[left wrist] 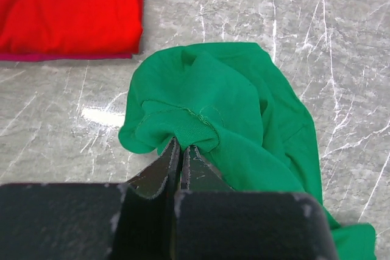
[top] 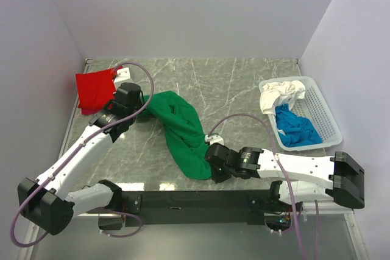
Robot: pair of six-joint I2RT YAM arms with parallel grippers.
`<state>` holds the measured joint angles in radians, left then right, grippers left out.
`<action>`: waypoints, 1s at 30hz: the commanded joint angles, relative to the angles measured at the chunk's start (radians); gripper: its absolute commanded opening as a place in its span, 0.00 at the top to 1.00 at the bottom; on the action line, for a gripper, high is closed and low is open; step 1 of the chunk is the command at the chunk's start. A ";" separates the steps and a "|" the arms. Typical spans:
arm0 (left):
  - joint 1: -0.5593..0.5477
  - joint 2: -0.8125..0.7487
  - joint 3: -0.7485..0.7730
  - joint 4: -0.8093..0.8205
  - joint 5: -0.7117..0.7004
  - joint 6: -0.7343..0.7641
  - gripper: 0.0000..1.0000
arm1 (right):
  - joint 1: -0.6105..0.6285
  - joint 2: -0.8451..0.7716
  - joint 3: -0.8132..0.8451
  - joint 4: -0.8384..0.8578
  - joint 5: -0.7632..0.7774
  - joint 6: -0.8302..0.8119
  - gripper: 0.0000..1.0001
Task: Fold and stack the t-shirts
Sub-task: Flatten the tshirt out
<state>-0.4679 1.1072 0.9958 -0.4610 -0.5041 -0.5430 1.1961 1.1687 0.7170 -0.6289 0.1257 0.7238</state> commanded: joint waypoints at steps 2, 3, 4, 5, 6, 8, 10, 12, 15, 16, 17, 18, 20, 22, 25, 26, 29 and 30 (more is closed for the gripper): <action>0.006 -0.050 0.015 -0.007 -0.033 0.008 1.00 | 0.048 -0.049 -0.007 0.051 -0.095 -0.021 1.00; 0.011 -0.049 0.027 -0.008 -0.030 0.012 1.00 | 0.063 -0.058 -0.005 0.041 -0.104 -0.030 1.00; 0.014 -0.046 0.033 -0.010 -0.027 0.015 1.00 | 0.097 -0.081 -0.005 0.037 -0.122 -0.043 1.00; 0.017 -0.044 0.040 -0.010 -0.024 0.017 1.00 | 0.121 -0.092 -0.007 0.040 -0.188 -0.067 1.00; 0.023 -0.041 0.047 -0.008 -0.021 0.020 1.00 | 0.146 -0.101 -0.005 0.043 -0.201 -0.072 1.00; 0.029 -0.035 0.049 -0.004 -0.004 0.021 1.00 | 0.210 -0.127 -0.005 0.060 -0.233 -0.064 1.00; 0.032 -0.032 0.049 -0.004 0.002 0.020 1.00 | 0.243 -0.138 -0.011 0.090 -0.264 -0.060 1.00; 0.034 -0.032 0.047 -0.008 -0.001 0.018 1.00 | 0.281 -0.135 -0.021 0.156 -0.317 -0.058 1.00; 0.034 -0.041 0.047 -0.016 -0.002 0.017 1.00 | 0.301 -0.087 -0.011 0.175 -0.269 -0.072 0.98; 0.034 -0.043 0.047 -0.016 -0.001 0.015 1.00 | 0.300 -0.075 0.013 0.137 -0.220 -0.067 0.91; 0.034 -0.046 0.047 -0.018 0.006 0.017 1.00 | 0.295 -0.060 0.031 0.109 -0.165 -0.064 0.79; 0.034 -0.052 0.047 -0.021 0.007 0.015 1.00 | 0.271 -0.046 0.050 0.088 -0.068 -0.063 0.52; 0.034 -0.058 0.047 -0.033 0.015 0.012 1.00 | 0.212 -0.020 0.104 0.067 -0.019 -0.075 0.39; 0.034 -0.063 0.043 -0.039 0.024 0.011 1.00 | 0.076 -0.017 0.130 0.086 0.005 -0.096 0.28; 0.034 -0.073 0.033 -0.051 0.030 0.008 1.00 | -0.096 -0.026 0.137 0.146 0.052 -0.112 0.27; 0.034 -0.075 0.030 -0.053 0.033 0.008 1.00 | -0.134 -0.024 0.140 0.152 0.070 -0.116 0.27; 0.034 -0.087 0.021 -0.056 0.048 0.008 1.00 | -0.243 0.005 0.134 0.167 0.086 -0.141 0.28; 0.035 -0.087 0.021 -0.054 0.052 0.008 1.00 | -0.259 0.032 0.130 0.170 0.078 -0.147 0.30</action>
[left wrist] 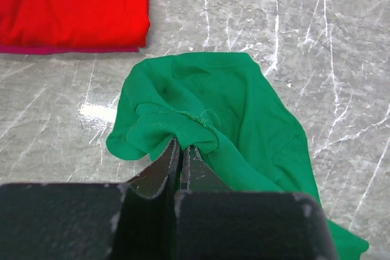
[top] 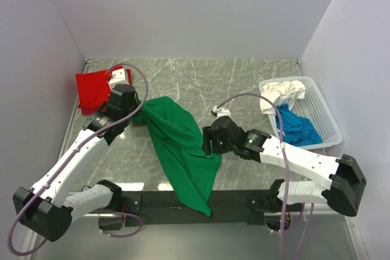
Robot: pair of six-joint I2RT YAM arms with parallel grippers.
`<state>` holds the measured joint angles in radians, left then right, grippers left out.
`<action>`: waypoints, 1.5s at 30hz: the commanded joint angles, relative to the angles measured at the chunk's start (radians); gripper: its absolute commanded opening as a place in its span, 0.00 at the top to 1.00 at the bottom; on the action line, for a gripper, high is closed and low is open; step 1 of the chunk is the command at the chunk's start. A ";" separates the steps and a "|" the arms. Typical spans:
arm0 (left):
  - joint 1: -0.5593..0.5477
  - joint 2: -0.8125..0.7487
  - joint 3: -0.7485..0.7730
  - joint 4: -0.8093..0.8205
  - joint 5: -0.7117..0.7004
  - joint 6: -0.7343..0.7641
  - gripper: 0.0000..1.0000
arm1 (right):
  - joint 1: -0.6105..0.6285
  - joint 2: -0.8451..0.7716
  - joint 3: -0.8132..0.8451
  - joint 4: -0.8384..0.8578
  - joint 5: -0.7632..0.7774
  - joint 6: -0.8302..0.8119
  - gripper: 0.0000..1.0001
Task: Fold and stack the t-shirts
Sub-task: Flatten the tshirt out
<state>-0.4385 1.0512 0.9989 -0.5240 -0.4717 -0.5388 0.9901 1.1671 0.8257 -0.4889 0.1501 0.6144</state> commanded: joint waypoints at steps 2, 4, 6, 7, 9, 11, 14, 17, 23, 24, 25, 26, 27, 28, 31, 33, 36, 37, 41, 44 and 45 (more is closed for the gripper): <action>0.004 -0.033 0.015 0.004 0.024 0.003 1.00 | -0.079 0.063 0.015 0.041 0.022 -0.047 0.32; 0.004 -0.036 0.014 0.002 0.021 0.003 1.00 | -0.077 0.098 -0.003 0.067 -0.004 -0.048 0.35; 0.004 -0.040 0.010 0.005 0.024 0.003 1.00 | -0.077 0.112 -0.040 0.098 -0.046 -0.048 0.37; 0.004 -0.040 0.009 0.004 0.025 0.003 1.00 | -0.077 0.112 -0.051 0.114 -0.058 -0.044 0.37; 0.004 -0.039 0.012 0.001 0.028 0.005 1.00 | -0.079 0.124 -0.075 0.148 -0.072 -0.042 0.38; 0.004 -0.036 0.017 0.001 0.028 0.007 1.00 | -0.079 0.140 -0.076 0.154 -0.078 -0.044 0.38; 0.004 -0.033 0.018 -0.001 0.031 0.008 1.00 | -0.079 0.172 -0.074 0.173 -0.095 -0.050 0.39; 0.004 -0.034 0.018 -0.001 0.033 0.007 1.00 | -0.079 0.212 -0.073 0.191 -0.095 -0.056 0.40; 0.004 -0.039 0.021 -0.013 0.025 0.011 1.00 | -0.079 0.298 -0.056 0.205 -0.099 -0.068 0.52; 0.004 -0.039 0.021 -0.013 0.025 0.011 1.00 | -0.079 0.311 -0.053 0.202 -0.099 -0.068 0.55; 0.004 -0.040 0.021 -0.013 0.024 0.011 1.00 | -0.077 0.315 -0.051 0.199 -0.099 -0.068 0.58; 0.004 -0.043 0.023 -0.014 0.022 0.011 1.00 | -0.079 0.315 -0.050 0.197 -0.086 -0.067 0.63; 0.004 -0.045 0.021 -0.013 0.021 0.011 1.00 | -0.079 0.309 -0.053 0.194 -0.080 -0.065 0.67; 0.004 -0.045 0.021 -0.014 0.021 0.011 0.99 | -0.077 0.301 -0.050 0.182 -0.070 -0.065 0.71; 0.004 -0.042 0.024 -0.011 0.025 0.013 1.00 | -0.079 0.269 -0.036 0.145 -0.038 -0.073 0.96; 0.004 -0.036 0.027 -0.008 0.030 0.016 1.00 | -0.082 0.238 -0.019 0.122 -0.011 -0.085 1.00; 0.004 -0.023 0.053 -0.013 0.030 0.026 1.00 | -0.119 0.174 0.022 0.055 0.043 -0.113 1.00; 0.004 -0.019 0.084 -0.028 0.031 0.031 1.00 | -0.132 0.152 0.035 0.014 0.061 -0.122 1.00; 0.004 -0.002 0.171 -0.051 0.060 0.098 1.00 | -0.226 0.002 0.166 -0.098 0.161 -0.180 1.00; 0.004 0.015 0.248 -0.087 0.111 0.161 0.99 | -0.277 -0.079 0.293 -0.178 0.258 -0.232 1.00; 0.004 0.016 0.262 -0.090 0.152 0.181 1.00 | -0.283 -0.095 0.329 -0.197 0.276 -0.257 1.00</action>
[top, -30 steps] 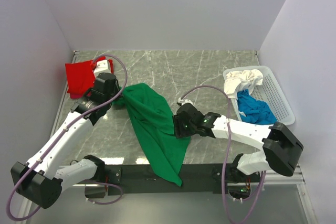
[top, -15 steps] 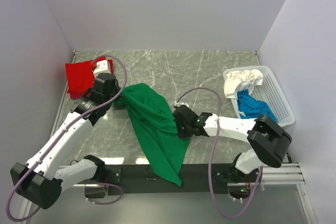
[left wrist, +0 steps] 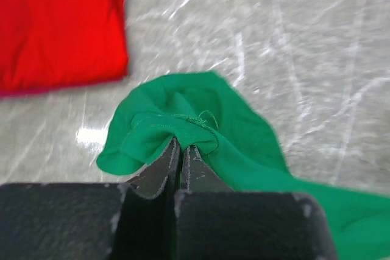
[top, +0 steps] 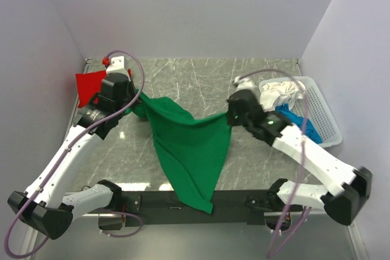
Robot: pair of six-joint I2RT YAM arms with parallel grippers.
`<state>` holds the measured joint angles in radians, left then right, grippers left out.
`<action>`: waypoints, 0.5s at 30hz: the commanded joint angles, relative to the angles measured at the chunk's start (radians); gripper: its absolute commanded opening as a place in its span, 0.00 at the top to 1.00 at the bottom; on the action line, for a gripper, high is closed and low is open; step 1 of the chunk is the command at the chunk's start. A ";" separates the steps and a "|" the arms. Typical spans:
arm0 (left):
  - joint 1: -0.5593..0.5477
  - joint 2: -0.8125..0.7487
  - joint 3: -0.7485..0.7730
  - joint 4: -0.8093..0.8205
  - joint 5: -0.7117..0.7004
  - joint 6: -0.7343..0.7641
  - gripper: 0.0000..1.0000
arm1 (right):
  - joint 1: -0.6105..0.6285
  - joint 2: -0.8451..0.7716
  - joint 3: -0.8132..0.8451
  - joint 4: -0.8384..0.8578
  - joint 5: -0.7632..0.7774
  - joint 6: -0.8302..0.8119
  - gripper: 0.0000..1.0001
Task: Fold and stack the t-shirts
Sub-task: Flatten the tshirt out
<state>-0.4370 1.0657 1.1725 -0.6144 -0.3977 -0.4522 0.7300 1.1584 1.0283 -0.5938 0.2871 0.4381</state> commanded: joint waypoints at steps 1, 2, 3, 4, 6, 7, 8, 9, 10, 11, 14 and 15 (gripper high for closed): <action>0.003 0.007 0.119 -0.004 0.097 0.112 0.99 | -0.030 -0.097 0.163 -0.122 0.153 -0.096 1.00; 0.003 0.008 0.134 -0.019 0.120 0.145 1.00 | -0.032 -0.115 0.241 -0.139 0.191 -0.108 1.00; 0.003 0.010 0.154 -0.027 0.143 0.164 1.00 | -0.034 -0.120 0.284 -0.158 0.210 -0.133 1.00; 0.003 0.008 0.188 -0.034 0.169 0.178 0.99 | -0.034 -0.120 0.329 -0.196 0.234 -0.145 1.00; 0.003 -0.004 0.226 -0.050 0.227 0.216 1.00 | -0.034 -0.120 0.461 -0.253 0.297 -0.173 1.00; 0.003 -0.007 0.240 -0.062 0.256 0.248 0.95 | -0.035 -0.118 0.501 -0.268 0.313 -0.182 1.00; 0.004 -0.003 0.256 -0.076 0.281 0.263 0.93 | -0.034 -0.123 0.566 -0.280 0.336 -0.190 1.00; 0.003 0.003 0.268 -0.117 0.304 0.273 0.93 | -0.037 -0.126 0.588 -0.290 0.342 -0.199 1.00; 0.003 0.019 0.279 -0.134 0.319 0.277 0.92 | -0.035 -0.132 0.604 -0.297 0.345 -0.202 1.00; 0.003 0.028 0.277 -0.151 0.327 0.276 0.90 | -0.035 -0.146 0.608 -0.297 0.346 -0.203 1.00; 0.003 0.065 0.227 -0.185 0.358 0.244 0.83 | -0.034 -0.172 0.558 -0.299 0.359 -0.197 1.00; 0.003 0.072 0.205 -0.183 0.361 0.227 0.80 | -0.035 -0.178 0.538 -0.299 0.369 -0.185 1.00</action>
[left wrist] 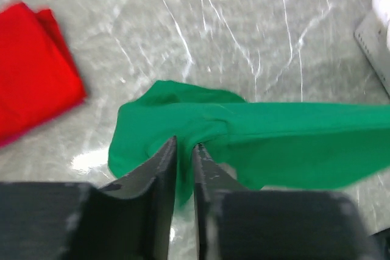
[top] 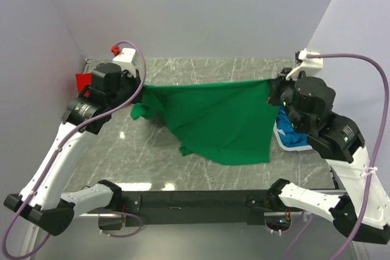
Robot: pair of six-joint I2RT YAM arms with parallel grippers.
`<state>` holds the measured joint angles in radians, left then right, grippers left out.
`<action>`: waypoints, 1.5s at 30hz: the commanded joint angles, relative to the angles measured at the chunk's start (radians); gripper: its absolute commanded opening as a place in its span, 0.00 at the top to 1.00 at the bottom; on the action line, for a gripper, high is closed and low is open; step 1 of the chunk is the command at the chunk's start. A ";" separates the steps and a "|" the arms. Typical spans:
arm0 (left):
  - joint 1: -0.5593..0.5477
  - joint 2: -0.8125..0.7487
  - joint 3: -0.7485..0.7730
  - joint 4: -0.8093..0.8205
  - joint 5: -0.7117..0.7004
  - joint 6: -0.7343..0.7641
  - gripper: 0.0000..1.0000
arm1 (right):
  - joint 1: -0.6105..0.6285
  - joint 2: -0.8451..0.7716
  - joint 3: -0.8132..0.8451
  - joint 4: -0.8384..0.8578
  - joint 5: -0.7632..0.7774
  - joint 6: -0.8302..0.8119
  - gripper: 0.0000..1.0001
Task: Fold and stack the t-shirts
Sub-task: Flatten the tshirt out
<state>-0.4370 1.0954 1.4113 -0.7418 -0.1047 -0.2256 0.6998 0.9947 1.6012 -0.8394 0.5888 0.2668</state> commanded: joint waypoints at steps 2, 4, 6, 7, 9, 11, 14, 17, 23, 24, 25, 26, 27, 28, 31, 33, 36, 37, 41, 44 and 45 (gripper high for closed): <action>0.003 0.064 -0.110 -0.028 0.097 -0.055 0.73 | -0.006 -0.030 -0.099 -0.049 0.066 0.002 1.00; -0.008 0.078 -0.207 0.033 0.134 -0.111 0.69 | -0.010 -0.045 -0.144 -0.037 0.054 0.026 1.00; -0.025 0.089 -0.297 0.077 0.134 -0.141 0.64 | -0.016 -0.057 -0.213 -0.021 0.046 0.049 1.00; -0.043 0.101 -0.322 0.119 0.128 -0.161 0.61 | -0.019 -0.070 -0.237 -0.012 0.033 0.055 1.00; -0.057 0.119 -0.377 0.153 0.111 -0.185 0.56 | -0.025 -0.076 -0.299 0.003 0.016 0.069 1.00; -0.098 0.139 -0.400 0.186 0.108 -0.213 0.49 | -0.031 -0.076 -0.339 0.020 -0.009 0.080 1.00; -0.164 0.135 -0.442 0.229 0.051 -0.245 0.38 | -0.033 -0.068 -0.374 0.040 -0.030 0.089 1.00; -0.226 0.110 -0.501 0.310 0.082 -0.259 0.34 | -0.036 -0.067 -0.398 0.057 -0.043 0.092 1.00; -0.298 0.101 -0.603 0.426 0.077 -0.288 0.32 | -0.037 -0.067 -0.423 0.071 -0.058 0.094 1.00; -0.304 0.107 -0.606 0.423 0.085 -0.294 0.31 | -0.039 -0.065 -0.425 0.069 -0.060 0.094 1.00; -0.325 0.127 -0.606 0.417 0.083 -0.307 0.31 | -0.039 -0.067 -0.428 0.069 -0.060 0.092 1.00; -0.336 0.138 -0.604 0.411 0.062 -0.316 0.31 | -0.042 -0.067 -0.429 0.071 -0.061 0.092 1.00; -0.347 0.149 -0.607 0.409 0.057 -0.323 0.31 | -0.042 -0.070 -0.432 0.075 -0.063 0.092 1.00; -0.358 0.167 -0.610 0.413 0.059 -0.339 0.31 | -0.042 -0.071 -0.437 0.079 -0.067 0.092 1.00; -0.376 0.202 -0.615 0.407 0.060 -0.383 0.32 | -0.045 -0.071 -0.446 0.082 -0.075 0.095 1.00; -0.388 0.207 -0.629 0.400 0.048 -0.400 0.32 | -0.045 -0.074 -0.451 0.083 -0.075 0.095 1.00; -0.420 0.195 -0.652 0.397 0.043 -0.412 0.33 | -0.051 -0.077 -0.461 0.086 -0.072 0.092 1.00; -0.436 0.192 -0.655 0.395 0.049 -0.416 0.33 | -0.052 -0.076 -0.465 0.086 -0.073 0.092 1.00; -0.462 0.210 -0.681 0.404 0.071 -0.431 0.33 | -0.060 -0.073 -0.466 0.095 -0.080 0.088 1.00; -0.467 0.245 -0.696 0.430 0.092 -0.443 0.33 | -0.065 -0.070 -0.468 0.100 -0.084 0.086 1.00; -0.467 0.257 -0.698 0.430 0.083 -0.445 0.33 | -0.065 -0.070 -0.469 0.100 -0.087 0.087 1.00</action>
<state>-0.8978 1.3228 0.7250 -0.3485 -0.0311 -0.6430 0.6441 0.9375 1.1381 -0.7864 0.5022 0.3508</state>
